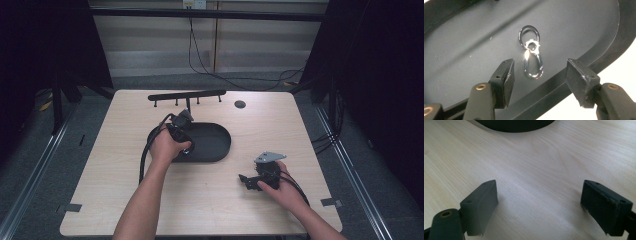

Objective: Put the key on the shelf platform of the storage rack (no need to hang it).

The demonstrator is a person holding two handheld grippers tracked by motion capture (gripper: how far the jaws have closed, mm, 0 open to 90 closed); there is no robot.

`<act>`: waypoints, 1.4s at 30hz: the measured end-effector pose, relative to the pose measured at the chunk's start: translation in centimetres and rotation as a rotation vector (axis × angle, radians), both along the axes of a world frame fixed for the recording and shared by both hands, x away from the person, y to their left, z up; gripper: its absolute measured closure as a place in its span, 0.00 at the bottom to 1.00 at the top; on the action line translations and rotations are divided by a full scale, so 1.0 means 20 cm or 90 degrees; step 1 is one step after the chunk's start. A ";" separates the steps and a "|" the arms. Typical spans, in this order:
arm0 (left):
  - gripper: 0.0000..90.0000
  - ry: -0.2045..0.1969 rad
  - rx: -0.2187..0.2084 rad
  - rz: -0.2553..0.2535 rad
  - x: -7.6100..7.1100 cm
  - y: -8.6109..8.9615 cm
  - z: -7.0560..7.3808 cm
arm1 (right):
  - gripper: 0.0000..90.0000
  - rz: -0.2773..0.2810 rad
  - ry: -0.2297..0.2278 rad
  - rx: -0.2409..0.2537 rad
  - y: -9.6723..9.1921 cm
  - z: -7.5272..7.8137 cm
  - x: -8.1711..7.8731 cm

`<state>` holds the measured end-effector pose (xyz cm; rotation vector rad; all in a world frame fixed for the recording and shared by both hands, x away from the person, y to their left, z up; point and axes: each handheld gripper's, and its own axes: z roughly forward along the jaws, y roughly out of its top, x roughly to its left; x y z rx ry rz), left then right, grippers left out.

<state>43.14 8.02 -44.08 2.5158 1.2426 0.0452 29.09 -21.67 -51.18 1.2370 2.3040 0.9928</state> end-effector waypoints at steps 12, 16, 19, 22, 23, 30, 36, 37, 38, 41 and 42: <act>0.42 -0.006 -0.004 0.005 -0.02 0.02 0.02 | 0.15 0.000 0.000 0.000 0.00 0.00 0.00; 0.42 -0.006 -0.006 0.006 -0.04 0.03 0.03 | 0.15 0.000 0.000 0.000 0.00 0.00 0.00; 0.42 -0.005 -0.006 0.007 -0.04 0.05 0.04 | 0.15 0.000 0.000 0.000 0.00 0.00 0.00; 0.42 -0.005 -0.007 0.002 -0.05 0.06 0.05 | 0.15 0.000 0.000 0.000 0.00 0.00 0.00; 0.42 -0.002 -0.007 0.003 -0.05 0.06 0.05 | 0.15 0.000 0.000 0.000 0.00 0.00 0.00; 0.41 -0.004 -0.008 -0.002 -0.07 0.07 0.07 | 0.15 0.000 0.000 0.000 0.00 0.00 0.00; 0.41 -0.014 -0.012 -0.005 -0.09 0.08 0.10 | 0.15 0.000 0.000 0.000 0.00 0.00 0.00; 0.41 -0.013 -0.013 -0.008 -0.10 0.08 0.10 | 0.15 0.000 0.000 0.000 0.00 0.00 0.00; 0.41 -0.012 -0.013 -0.009 -0.10 0.09 0.10 | 0.15 0.000 0.000 0.000 0.00 0.00 0.00; 0.41 -0.017 -0.015 -0.014 -0.11 0.09 0.11 | 0.15 0.000 0.000 0.000 0.00 0.00 0.00; 0.41 -0.016 -0.014 -0.012 -0.12 0.09 0.11 | 0.15 0.000 0.000 0.000 0.00 0.00 0.00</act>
